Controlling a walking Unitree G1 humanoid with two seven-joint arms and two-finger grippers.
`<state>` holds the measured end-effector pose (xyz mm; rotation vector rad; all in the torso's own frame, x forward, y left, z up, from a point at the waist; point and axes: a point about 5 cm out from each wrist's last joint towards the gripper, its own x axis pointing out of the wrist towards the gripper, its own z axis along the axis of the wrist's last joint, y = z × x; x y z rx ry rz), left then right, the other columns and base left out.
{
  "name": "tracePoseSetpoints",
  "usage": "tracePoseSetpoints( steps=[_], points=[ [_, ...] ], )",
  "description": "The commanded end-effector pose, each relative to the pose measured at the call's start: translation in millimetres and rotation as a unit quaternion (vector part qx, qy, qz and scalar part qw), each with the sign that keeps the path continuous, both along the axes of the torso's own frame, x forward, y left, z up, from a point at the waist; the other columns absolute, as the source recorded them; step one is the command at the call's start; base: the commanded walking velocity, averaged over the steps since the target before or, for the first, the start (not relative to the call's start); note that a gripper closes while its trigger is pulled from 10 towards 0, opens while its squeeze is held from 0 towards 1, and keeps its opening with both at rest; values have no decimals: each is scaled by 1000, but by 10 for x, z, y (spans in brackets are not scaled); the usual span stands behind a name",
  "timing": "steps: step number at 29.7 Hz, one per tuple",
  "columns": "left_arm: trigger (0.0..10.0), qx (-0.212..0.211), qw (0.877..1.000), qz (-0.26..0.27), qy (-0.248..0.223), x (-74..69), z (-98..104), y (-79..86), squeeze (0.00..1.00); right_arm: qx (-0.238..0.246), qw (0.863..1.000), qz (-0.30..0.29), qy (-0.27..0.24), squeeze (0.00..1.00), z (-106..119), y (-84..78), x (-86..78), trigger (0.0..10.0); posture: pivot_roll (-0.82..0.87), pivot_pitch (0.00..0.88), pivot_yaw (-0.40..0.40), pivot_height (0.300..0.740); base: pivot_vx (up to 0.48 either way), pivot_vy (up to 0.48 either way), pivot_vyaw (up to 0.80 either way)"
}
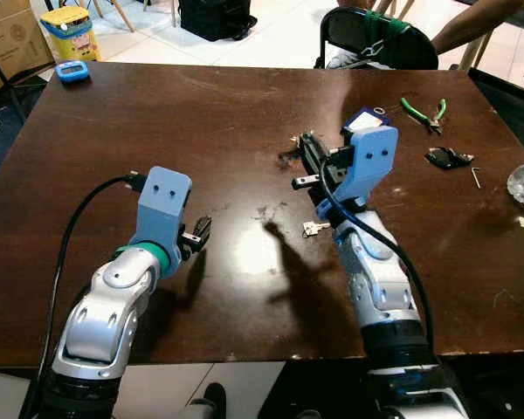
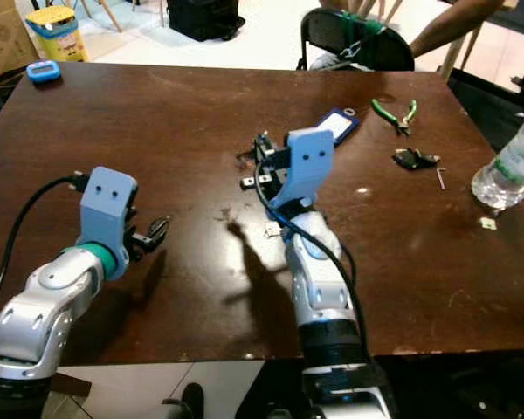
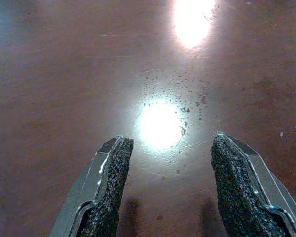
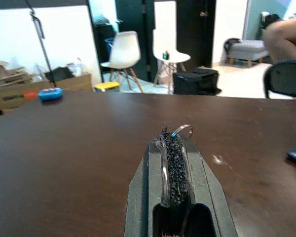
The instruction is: Hang keys on a hook
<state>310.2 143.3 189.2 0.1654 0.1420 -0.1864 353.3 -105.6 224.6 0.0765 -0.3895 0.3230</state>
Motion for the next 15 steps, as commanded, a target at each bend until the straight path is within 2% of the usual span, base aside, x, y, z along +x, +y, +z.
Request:
tracePoseSetpoints(
  steps=[1, 7, 12, 15],
  points=[
    [10000, 11, 1000, 9, -9, -37, -14, 28, 0, -7, 1000, -6, 5, 0, -55, 1, -34, 10000, 17, 150, 93, 740, 0, 0, 0],
    [10000, 18, 999, 18, -48, -50, 78, 53, 0, 1, 1000, -1, 7, 0, -78, 41, -108, 10000, 8, 143, 94, 740, 0, 0, 0],
    [10000, 17, 996, 37, -85, -56, 171, 69, 0, 11, 1000, -4, -13, 0, -18, 69, -166, 10000, -1, 136, 98, 740, 0, 0, 0],
    [10000, 19, 995, 37, -96, -55, 200, 61, 0, 10, 1000, -9, -19, 0, 8, 80, -175, 10000, -6, 131, 100, 740, -326, 0, 0]
  ],
)
